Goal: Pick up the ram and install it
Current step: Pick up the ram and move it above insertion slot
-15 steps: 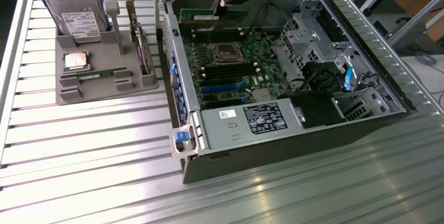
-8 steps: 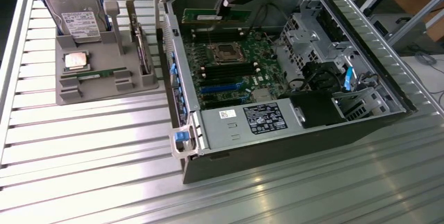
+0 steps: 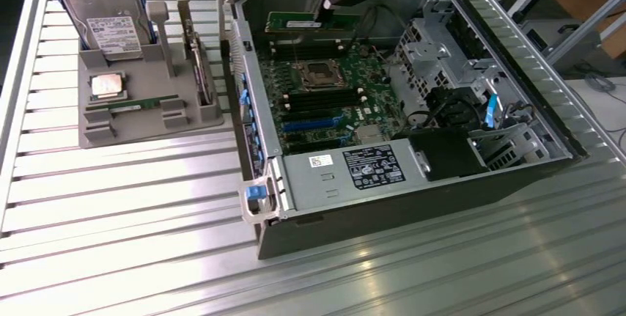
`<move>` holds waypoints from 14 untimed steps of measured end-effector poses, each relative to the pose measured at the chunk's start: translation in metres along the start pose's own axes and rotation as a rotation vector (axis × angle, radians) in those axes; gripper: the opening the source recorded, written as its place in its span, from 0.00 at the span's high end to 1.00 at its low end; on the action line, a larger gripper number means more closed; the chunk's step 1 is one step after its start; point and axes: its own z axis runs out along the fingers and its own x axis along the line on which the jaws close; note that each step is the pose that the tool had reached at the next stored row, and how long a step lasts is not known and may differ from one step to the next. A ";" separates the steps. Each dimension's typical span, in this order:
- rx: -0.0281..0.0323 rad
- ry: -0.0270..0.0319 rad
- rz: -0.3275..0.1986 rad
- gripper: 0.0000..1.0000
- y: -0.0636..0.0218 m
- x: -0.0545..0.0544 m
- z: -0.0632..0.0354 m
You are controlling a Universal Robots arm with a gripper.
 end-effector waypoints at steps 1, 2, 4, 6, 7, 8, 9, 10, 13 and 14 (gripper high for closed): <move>-0.0010 -0.0001 0.000 0.87 -0.0019 0.000 -0.0003; -0.0016 -0.0001 0.000 0.87 -0.0031 0.000 -0.0005; -0.0030 -0.0002 0.000 0.87 -0.0061 0.000 -0.0009; -0.0048 -0.0004 0.000 0.87 -0.0100 0.001 -0.0015; -0.0056 -0.0005 0.000 0.87 -0.0119 0.001 -0.0018; -0.0063 -0.0005 0.000 0.87 -0.0136 0.001 -0.0021; -0.0071 -0.0006 0.000 0.87 -0.0152 0.001 -0.0023; -0.0080 -0.0007 0.000 0.87 -0.0173 0.001 -0.0026; -0.0101 -0.0008 0.000 0.87 -0.0220 0.002 -0.0033; -0.0106 -0.0009 0.000 0.87 -0.0231 0.002 -0.0035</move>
